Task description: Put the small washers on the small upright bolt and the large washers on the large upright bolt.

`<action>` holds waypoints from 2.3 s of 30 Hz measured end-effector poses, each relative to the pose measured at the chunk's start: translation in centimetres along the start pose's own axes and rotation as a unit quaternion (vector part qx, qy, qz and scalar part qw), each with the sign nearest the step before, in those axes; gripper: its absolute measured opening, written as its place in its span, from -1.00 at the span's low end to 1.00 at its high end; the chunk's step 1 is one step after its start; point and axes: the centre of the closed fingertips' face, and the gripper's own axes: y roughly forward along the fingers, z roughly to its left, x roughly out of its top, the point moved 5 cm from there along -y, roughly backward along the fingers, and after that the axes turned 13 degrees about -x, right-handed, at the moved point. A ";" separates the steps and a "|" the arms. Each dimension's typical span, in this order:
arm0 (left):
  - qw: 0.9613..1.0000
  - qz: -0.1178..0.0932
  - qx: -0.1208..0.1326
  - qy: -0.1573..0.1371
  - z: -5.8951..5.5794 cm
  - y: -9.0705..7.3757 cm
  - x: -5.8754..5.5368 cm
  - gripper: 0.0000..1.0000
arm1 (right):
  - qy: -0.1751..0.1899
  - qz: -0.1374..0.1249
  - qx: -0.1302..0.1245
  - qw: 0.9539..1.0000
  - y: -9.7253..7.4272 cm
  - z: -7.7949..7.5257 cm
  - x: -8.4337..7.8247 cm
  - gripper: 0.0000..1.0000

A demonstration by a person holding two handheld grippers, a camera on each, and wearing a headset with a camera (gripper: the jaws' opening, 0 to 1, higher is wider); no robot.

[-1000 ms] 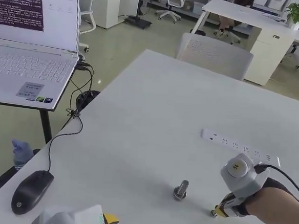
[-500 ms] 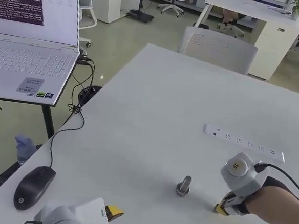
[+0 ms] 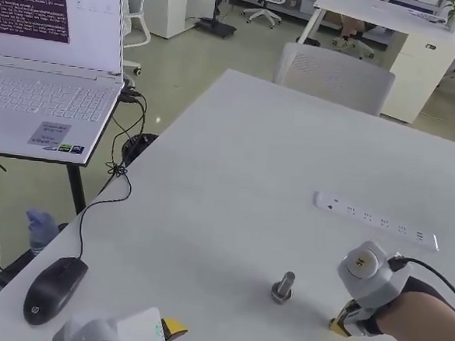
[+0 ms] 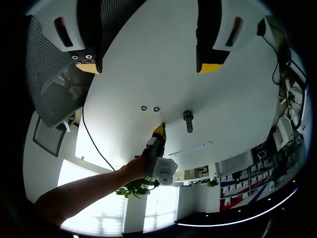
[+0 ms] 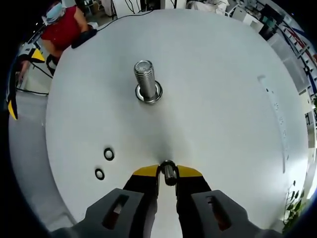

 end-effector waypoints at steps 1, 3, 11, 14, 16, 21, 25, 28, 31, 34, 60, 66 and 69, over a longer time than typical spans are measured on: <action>1.000 0.001 0.000 0.000 0.0 0.0 0.0 0.54 | 0.001 0.000 0.000 1.000 0.0 0.0 0.0 -0.73; 1.000 0.003 -0.002 0.001 0.0 0.0 -0.1 0.53 | 0.002 0.000 0.001 1.000 0.1 -0.1 0.0 -0.73; 1.000 0.003 -0.005 -0.002 -0.1 0.1 -0.2 0.51 | -0.002 -0.001 0.001 1.000 -0.1 0.0 0.0 -0.73; 1.000 0.004 -0.005 -0.003 -0.2 0.1 -0.3 0.51 | -0.004 0.000 0.002 1.000 0.0 0.0 0.0 -0.73; 1.000 0.004 -0.005 -0.003 -0.2 0.1 -0.3 0.50 | -0.005 0.001 0.002 1.000 0.0 0.0 0.0 -0.73; 1.000 0.004 -0.005 -0.004 -0.3 0.1 -0.3 0.50 | -0.007 0.002 0.001 1.000 0.0 -0.1 0.0 -0.72; 1.000 0.007 -0.005 -0.005 -0.3 0.1 -0.5 0.49 | -0.004 0.003 0.000 1.000 0.0 -0.1 0.0 -0.70; 1.000 0.004 -0.006 -0.006 -0.3 0.1 -0.5 0.49 | -0.008 0.007 0.003 1.000 0.1 0.0 -0.2 -0.66; 1.000 0.005 -0.006 -0.005 -0.5 0.1 -0.5 0.49 | -0.010 0.008 0.001 1.000 0.1 -0.1 -0.4 -0.64; 1.000 0.004 -0.006 -0.006 -0.5 0.1 -0.6 0.49 | -0.008 0.003 0.002 1.000 0.1 -0.1 -0.3 -0.59; 1.000 -0.006 0.002 0.006 -1.3 -0.5 0.2 0.48 | -0.011 -0.002 -0.008 1.000 -2.7 -0.8 0.3 -0.56; 1.000 -0.006 0.000 0.007 -1.6 -0.4 0.3 0.48 | -0.015 -0.006 -0.013 1.000 -4.0 -1.1 0.6 -0.56; 1.000 -0.005 0.000 0.011 -1.8 -0.5 0.4 0.48 | -0.017 -0.005 -0.015 1.000 -4.4 -1.3 0.6 -0.56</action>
